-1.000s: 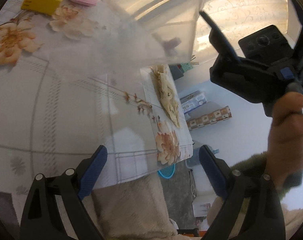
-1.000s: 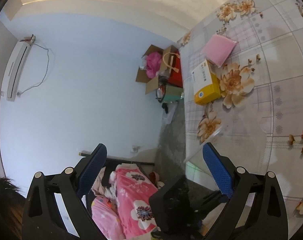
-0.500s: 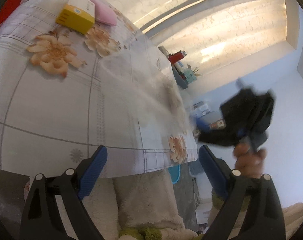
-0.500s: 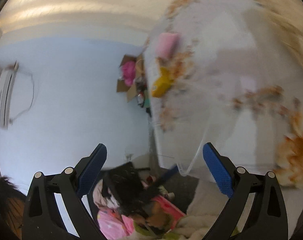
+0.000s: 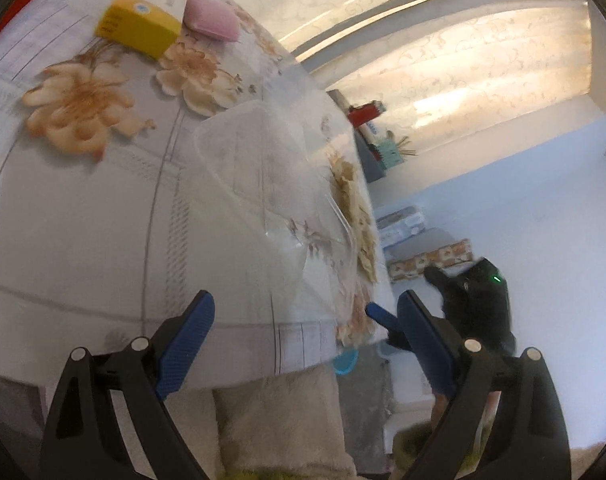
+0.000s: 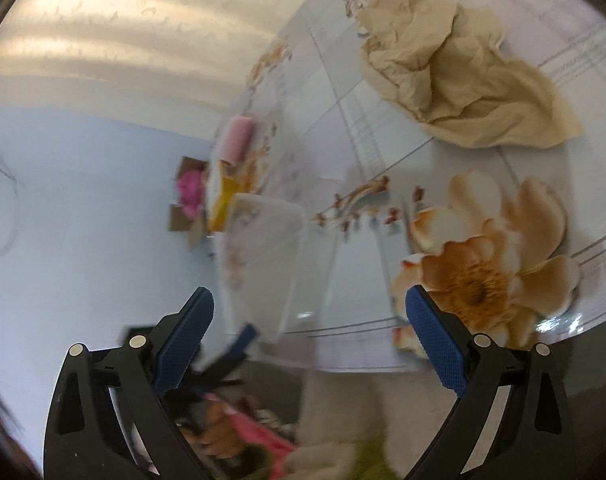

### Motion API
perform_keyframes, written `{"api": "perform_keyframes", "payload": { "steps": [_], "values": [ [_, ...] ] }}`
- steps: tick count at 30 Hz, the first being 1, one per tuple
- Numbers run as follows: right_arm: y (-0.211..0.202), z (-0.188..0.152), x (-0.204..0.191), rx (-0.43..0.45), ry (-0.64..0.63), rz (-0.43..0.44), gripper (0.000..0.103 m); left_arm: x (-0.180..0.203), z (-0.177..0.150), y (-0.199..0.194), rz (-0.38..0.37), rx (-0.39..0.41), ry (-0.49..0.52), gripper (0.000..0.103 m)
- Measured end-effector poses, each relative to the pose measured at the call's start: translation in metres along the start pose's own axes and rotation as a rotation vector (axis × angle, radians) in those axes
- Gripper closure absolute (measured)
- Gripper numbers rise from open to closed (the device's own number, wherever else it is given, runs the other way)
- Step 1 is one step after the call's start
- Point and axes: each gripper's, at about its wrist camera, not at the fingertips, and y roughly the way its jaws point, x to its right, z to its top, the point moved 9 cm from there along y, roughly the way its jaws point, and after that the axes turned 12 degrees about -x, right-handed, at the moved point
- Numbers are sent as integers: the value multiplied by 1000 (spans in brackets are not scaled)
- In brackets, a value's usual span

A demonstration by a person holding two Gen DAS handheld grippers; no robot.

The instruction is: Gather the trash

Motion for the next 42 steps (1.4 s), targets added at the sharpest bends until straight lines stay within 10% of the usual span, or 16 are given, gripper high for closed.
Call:
{"api": "perform_keyframes", "payload": {
  "steps": [12,21,42],
  "values": [
    [10,1,6,67,-151,-243,10,-16,18,29,519,64,97,50],
    [-3,3,23,99,-198,-324,10,-17,24,15,570,21,189,69],
    [10,4,33,223,-357,-499,8,-30,32,7,677,-4,280,66]
  ]
}}
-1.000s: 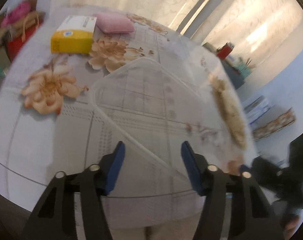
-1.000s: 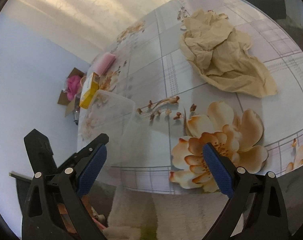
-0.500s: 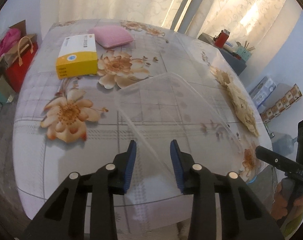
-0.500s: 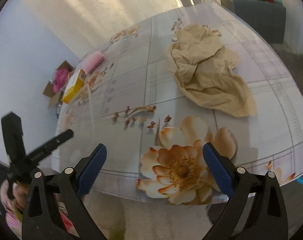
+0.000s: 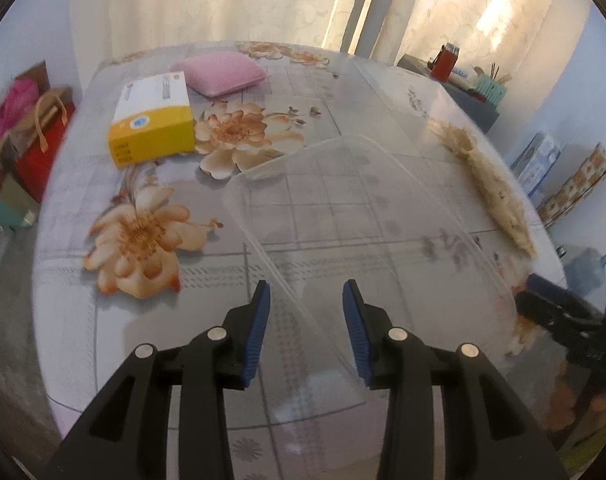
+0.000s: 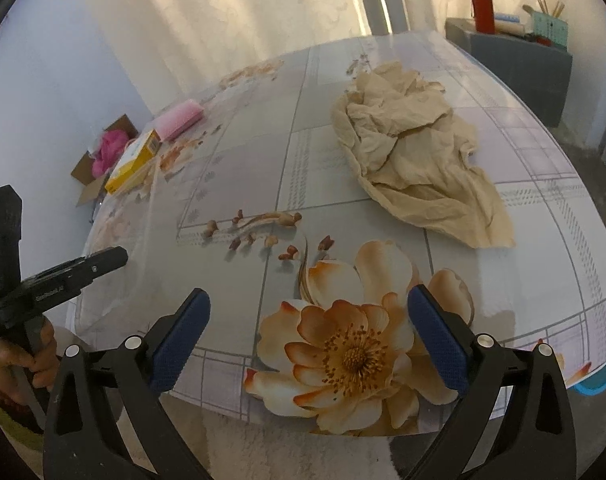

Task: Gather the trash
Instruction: 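Hold the container rim with the left gripper while the right gripper approaches the tan crumpled paper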

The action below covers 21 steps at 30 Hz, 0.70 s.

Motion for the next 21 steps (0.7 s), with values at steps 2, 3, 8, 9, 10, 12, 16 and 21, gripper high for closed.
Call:
{"api": "perform_keyframes", "payload": {
  "steps": [2,3,8,9,10,12,16,21],
  "values": [
    [-1,-1,0,10,-7,-1,8,-1,3,0,18,6,17,66],
    [-1,-1,0,10,-10,-1,8,-2,3,-1,27,8,22,66],
    [0,-4,0,5,-43,-45,8,-8,3,3,22,-7,2,66],
    [0,-5,-1,4,-52,-60,8,-8,2,4,25,-9,1,66],
    [1,-6,-2,4,-58,-68,8,-8,2,5,28,-11,1,66],
    [2,-7,-3,6,-74,-86,8,-7,1,5,34,-13,8,66],
    [2,-10,-4,19,-102,-91,8,-6,0,7,58,-6,25,66],
    [-3,-13,0,-14,-101,-80,8,-7,1,7,59,5,18,66]
  ]
}}
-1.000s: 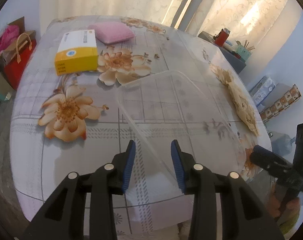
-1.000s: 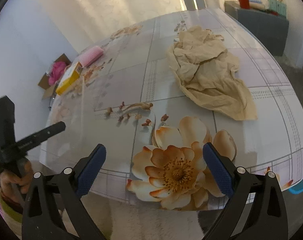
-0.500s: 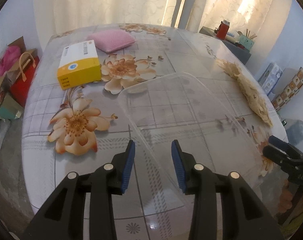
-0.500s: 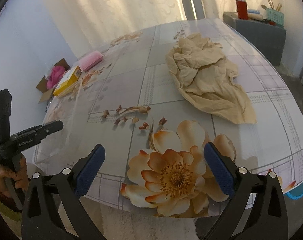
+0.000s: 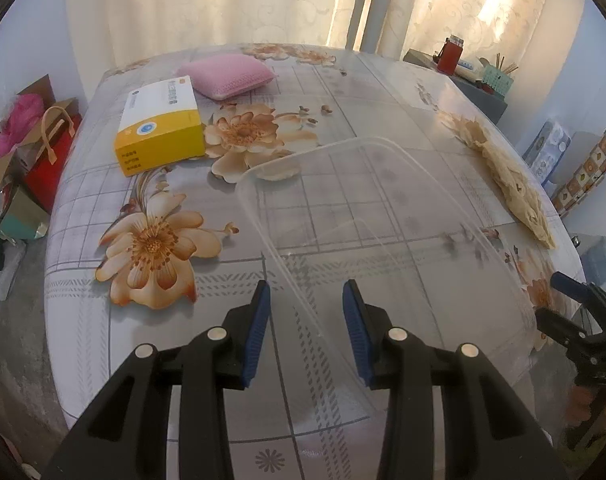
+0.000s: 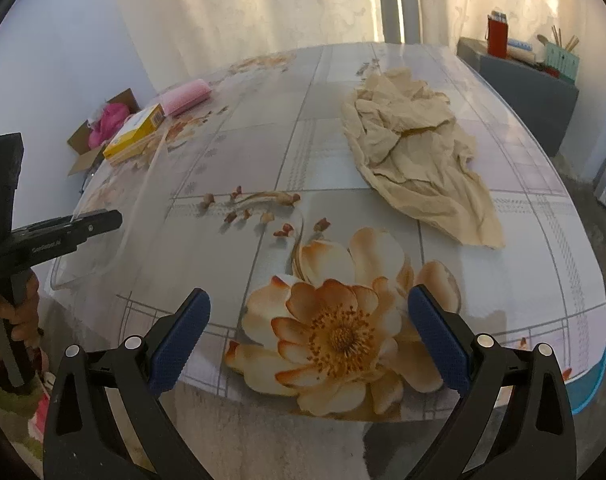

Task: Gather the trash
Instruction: 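Hold the container rim with the left gripper while the right gripper approaches the tan crumpled paper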

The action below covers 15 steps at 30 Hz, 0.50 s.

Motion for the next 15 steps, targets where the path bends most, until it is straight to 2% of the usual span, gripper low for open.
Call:
{"api": "perform_keyframes", "payload": {
  "steps": [11,14,15],
  "values": [
    [-44,29,26,105,92,30,8,-8,-2,-2,-2,24,-15,66],
    [-57,45,25,134,18,0,8,-12,-3,-3,-3,31,-18,67],
    [-61,52,23,137,-49,-25,8,-13,-4,-4,-6,31,-19,67]
  ]
}}
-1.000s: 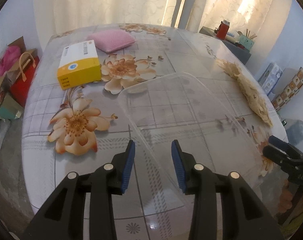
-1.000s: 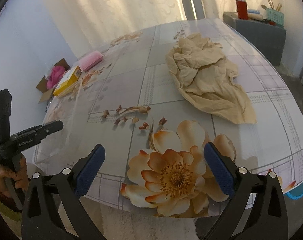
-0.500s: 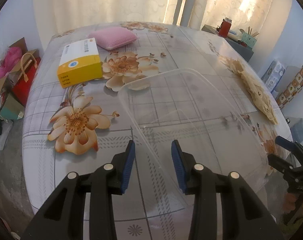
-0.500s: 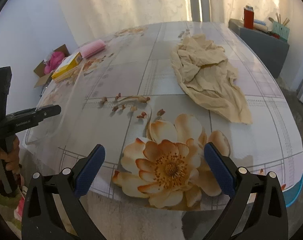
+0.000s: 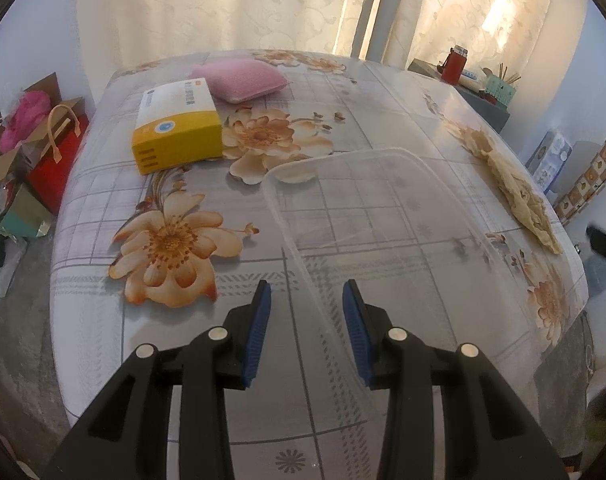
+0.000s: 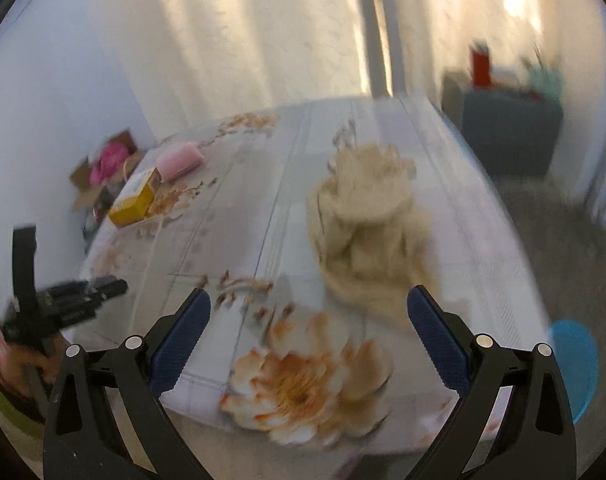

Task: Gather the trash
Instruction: 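Hold the container rim with the left gripper while the right gripper approaches the tan crumpled paper, then close the right gripper on the tan crumpled paper and lift it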

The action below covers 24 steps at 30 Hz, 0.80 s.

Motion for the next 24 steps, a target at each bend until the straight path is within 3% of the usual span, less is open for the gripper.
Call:
{"api": "perform_keyframes", "payload": {
  "steps": [2,4,7,10,15,20,24],
  "values": [
    [-3,15,-4,5,-136,-12,8,-2,-1,-1,1,1,0,68],
    [1,29,-7,-15,-254,36,8,-3,-1,-1,4,2,-2,68],
    [22,46,1,-123,-398,134,8,-5,-2,-1,2,0,-9,68],
    [48,58,13,-222,-497,97,8,-8,-1,-2,3,-4,-20,68],
    [82,69,20,-296,-645,28,8,-11,-2,-2,16,-12,-27,68],
    [120,74,25,-367,-724,-4,8,-10,1,-1,44,-20,-16,68],
    [139,69,30,-425,-673,64,8,-8,2,1,57,-19,-8,68]
  ]
}}
